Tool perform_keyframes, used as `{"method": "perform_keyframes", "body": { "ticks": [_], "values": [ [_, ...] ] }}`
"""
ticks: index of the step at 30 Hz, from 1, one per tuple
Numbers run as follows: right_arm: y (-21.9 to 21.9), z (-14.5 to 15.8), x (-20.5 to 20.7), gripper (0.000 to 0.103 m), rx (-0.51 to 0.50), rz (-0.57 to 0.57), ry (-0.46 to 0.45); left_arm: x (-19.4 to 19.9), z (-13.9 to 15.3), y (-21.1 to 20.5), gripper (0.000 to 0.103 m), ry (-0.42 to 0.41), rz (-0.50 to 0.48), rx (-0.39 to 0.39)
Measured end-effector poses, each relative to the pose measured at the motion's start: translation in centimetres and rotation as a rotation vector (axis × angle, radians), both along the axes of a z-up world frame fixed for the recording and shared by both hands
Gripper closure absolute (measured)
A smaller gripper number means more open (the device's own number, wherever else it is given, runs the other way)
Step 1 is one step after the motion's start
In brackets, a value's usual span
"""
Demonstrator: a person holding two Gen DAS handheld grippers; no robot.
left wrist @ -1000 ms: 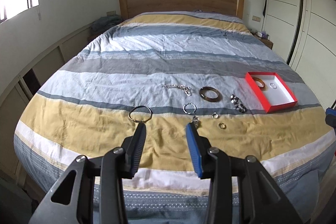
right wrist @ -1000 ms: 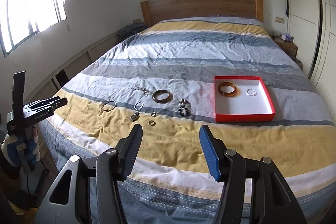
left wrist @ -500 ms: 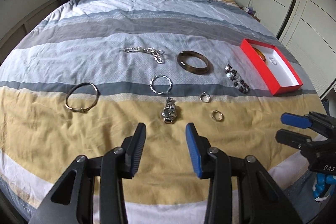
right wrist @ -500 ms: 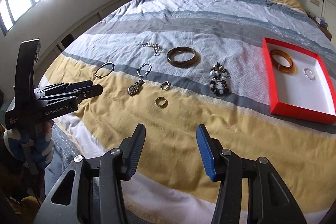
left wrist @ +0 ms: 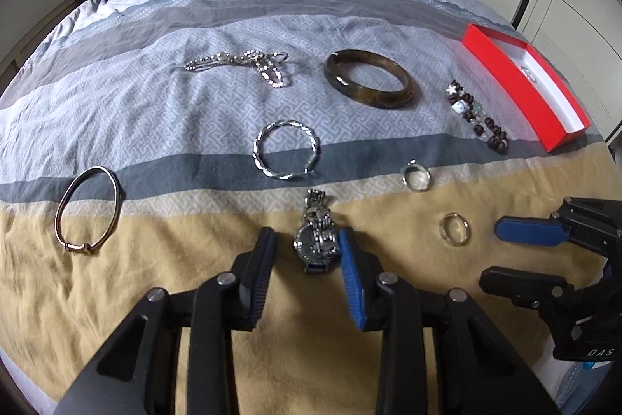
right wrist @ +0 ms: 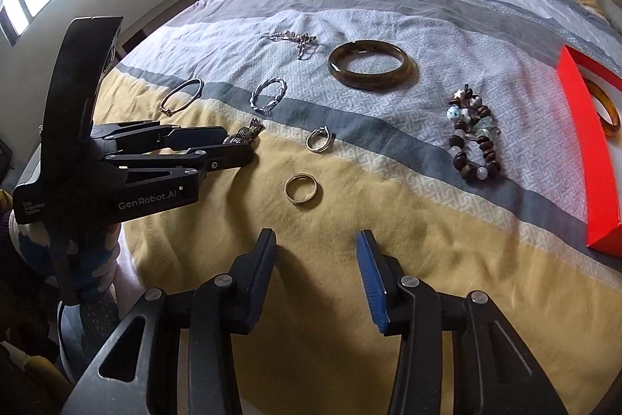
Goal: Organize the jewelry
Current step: 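Grasp the silver watch with the left tool while the right tool grasps the gold ring, then carry the silver watch and gold ring in both tools into the red box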
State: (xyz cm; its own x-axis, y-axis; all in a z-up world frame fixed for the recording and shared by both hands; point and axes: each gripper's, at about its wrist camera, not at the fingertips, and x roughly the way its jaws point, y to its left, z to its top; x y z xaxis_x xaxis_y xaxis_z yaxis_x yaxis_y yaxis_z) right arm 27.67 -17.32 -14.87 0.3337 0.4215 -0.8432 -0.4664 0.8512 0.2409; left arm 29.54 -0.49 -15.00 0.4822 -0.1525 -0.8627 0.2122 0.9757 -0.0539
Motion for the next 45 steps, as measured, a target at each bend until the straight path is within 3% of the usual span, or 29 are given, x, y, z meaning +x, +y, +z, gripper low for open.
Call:
{"method": "perform_keyframes", "body": {
  "ticks": [12,14,19,29,45],
  "values": [
    [2.6,-1.1,2.4,0.072,-0.018,0.032,-0.021,-0.6,0.4,1.1,0.082,-0.017,-0.019,-0.032],
    [3.1,-1.2,2.5,0.082,-0.029,0.036,-0.023,-0.9,0.5,1.1,0.082,-0.020,-0.017,-0.031],
    [3.6,-1.0,1.9,0.082,-0.041,0.026,-0.026,-1.8,1.1,1.3,0.083,-0.025,-0.008,-0.039],
    [1.1,3.0,-1.2,0.083,-0.015,-0.036,-0.060,-5.6,4.9,1.0,0.083,-0.075,-0.010,-0.042],
    [-5.8,10.1,-10.0,0.083,0.011,-0.195,-0.161,-13.2,11.0,-2.6,0.083,-0.174,-0.075,-0.057]
  ]
}}
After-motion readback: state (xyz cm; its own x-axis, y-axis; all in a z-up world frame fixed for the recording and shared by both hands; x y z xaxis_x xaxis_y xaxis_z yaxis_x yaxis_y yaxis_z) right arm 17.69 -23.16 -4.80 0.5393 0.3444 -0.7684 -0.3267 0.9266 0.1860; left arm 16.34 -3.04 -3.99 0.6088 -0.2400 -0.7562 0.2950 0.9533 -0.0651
